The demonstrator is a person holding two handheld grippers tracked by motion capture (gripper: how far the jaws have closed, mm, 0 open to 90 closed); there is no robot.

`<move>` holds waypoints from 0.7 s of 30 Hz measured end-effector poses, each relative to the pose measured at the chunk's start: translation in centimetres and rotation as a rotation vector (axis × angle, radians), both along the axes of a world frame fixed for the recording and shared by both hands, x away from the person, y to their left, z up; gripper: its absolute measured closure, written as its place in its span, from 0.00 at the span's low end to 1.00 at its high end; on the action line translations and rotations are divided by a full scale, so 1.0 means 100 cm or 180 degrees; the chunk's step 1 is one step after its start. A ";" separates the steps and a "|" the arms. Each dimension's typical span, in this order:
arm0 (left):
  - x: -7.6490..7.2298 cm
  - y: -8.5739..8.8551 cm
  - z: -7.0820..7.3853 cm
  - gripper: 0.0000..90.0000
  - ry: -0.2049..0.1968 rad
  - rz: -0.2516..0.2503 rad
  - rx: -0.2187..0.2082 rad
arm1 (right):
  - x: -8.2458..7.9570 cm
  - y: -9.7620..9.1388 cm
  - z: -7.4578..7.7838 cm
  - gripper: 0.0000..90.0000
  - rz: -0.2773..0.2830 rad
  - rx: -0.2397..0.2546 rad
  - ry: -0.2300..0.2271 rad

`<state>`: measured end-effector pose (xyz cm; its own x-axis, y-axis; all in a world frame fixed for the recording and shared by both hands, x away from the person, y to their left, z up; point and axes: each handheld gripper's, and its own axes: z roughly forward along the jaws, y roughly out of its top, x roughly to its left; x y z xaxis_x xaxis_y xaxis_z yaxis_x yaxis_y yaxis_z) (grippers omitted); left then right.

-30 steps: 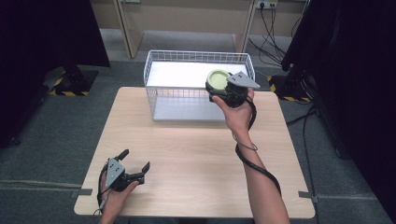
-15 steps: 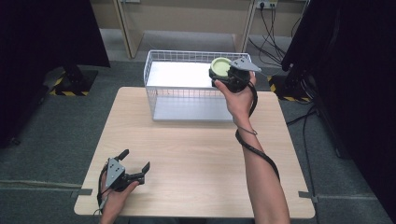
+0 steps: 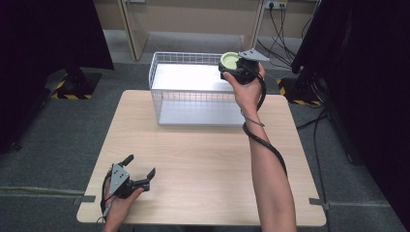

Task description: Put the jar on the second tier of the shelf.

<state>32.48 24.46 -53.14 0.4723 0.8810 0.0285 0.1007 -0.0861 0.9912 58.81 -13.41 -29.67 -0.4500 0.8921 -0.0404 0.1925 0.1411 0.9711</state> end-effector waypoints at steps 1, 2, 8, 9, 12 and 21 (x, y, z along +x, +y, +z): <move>0.000 0.000 0.000 0.03 -0.0002 0.0000 0.0002 | 0.002 0.000 -0.001 0.13 -0.0001 -0.0007 0.0014; 0.000 0.000 0.000 0.03 -0.0004 0.0001 0.0005 | 0.003 0.001 -0.002 0.13 -0.0006 -0.0012 0.0030; 0.000 0.000 0.000 0.03 -0.0005 -0.0004 0.0005 | 0.011 0.005 -0.009 0.13 -0.0017 -0.0017 0.0117; 0.000 0.000 0.000 0.03 -0.0006 -0.0004 0.0004 | 0.013 0.006 -0.011 0.13 -0.0021 -0.0025 0.0129; 0.000 0.000 0.000 0.03 -0.0009 -0.0006 0.0008 | 0.017 0.010 -0.017 0.13 -0.0027 -0.0058 0.0191; 0.000 0.000 0.000 0.03 -0.0007 -0.0009 0.0004 | 0.024 0.011 -0.026 0.13 -0.0075 -0.0045 0.0248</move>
